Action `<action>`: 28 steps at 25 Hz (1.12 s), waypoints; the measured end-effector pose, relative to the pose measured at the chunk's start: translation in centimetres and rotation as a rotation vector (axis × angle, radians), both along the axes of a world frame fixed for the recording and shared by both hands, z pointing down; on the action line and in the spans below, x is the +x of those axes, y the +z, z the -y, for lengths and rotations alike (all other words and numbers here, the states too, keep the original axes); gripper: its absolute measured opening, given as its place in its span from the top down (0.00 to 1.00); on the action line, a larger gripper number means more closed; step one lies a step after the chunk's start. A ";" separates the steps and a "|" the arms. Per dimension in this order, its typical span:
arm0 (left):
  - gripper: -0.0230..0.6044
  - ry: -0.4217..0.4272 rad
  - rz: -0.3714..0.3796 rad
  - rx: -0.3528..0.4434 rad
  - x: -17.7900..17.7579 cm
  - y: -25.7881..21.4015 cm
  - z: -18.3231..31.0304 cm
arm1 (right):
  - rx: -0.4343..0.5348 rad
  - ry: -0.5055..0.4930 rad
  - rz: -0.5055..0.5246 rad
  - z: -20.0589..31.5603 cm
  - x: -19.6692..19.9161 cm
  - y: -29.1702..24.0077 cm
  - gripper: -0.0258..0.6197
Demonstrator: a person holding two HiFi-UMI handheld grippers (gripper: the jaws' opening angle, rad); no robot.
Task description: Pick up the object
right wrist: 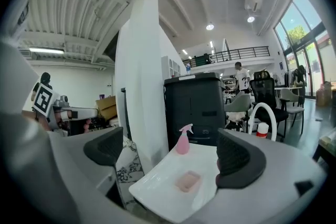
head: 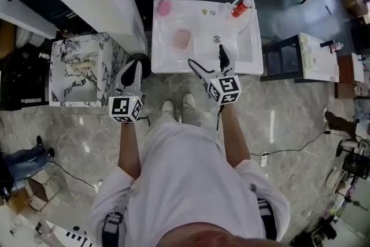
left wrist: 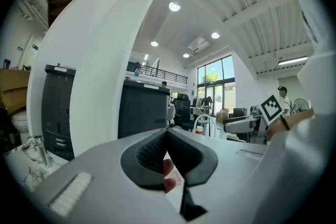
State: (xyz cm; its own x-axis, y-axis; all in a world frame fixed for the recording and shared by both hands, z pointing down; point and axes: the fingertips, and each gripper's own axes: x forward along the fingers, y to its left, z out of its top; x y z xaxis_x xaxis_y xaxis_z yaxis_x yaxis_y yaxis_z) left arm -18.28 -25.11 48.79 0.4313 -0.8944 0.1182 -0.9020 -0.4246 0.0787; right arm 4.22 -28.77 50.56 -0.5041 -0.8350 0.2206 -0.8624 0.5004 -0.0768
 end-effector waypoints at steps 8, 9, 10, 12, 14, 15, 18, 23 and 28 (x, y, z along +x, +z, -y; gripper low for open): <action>0.97 -0.073 0.049 -0.075 0.7 2.1 0.6 | -0.183 -0.023 0.019 5.2 1.4 8.5 0.13; 0.97 -0.077 0.060 -0.084 0.8 2.3 0.6 | -0.207 -0.025 0.028 5.8 1.5 9.6 0.13; 0.97 -0.083 0.072 -0.093 0.8 2.6 0.5 | -0.231 -0.025 0.035 6.3 1.5 10.7 0.13; 0.97 -0.107 0.084 -0.111 0.6 3.1 0.3 | -0.279 -0.026 0.047 7.5 1.6 12.7 0.13; 0.97 -0.137 0.084 -0.131 0.2 3.7 0.0 | -0.321 -0.027 0.060 8.6 1.7 14.6 0.14; 0.97 -0.153 0.085 -0.143 0.0 4.1 -0.2 | -0.342 -0.028 0.064 9.1 1.8 15.5 0.14; 0.97 -0.201 0.097 -0.185 -1.0 5.3 -1.1 | -0.408 -0.026 0.069 10.4 1.8 18.5 0.15; 0.97 -0.280 0.110 -0.224 -2.6 5.9 -2.6 | -0.532 -0.003 0.085 12.4 1.8 23.7 0.18; 0.97 -0.387 0.119 -0.259 -4.9 5.9 -4.7 | -0.656 0.036 0.133 14.1 1.1 28.7 0.19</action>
State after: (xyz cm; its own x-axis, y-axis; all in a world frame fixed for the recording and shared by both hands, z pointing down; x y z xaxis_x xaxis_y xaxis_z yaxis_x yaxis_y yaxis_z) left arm -23.19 -20.41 54.67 0.0427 -0.9214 0.3863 -0.9991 -0.0363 0.0239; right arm 5.29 -42.84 79.29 -0.5362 -0.5659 0.6263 -0.8400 0.2851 -0.4616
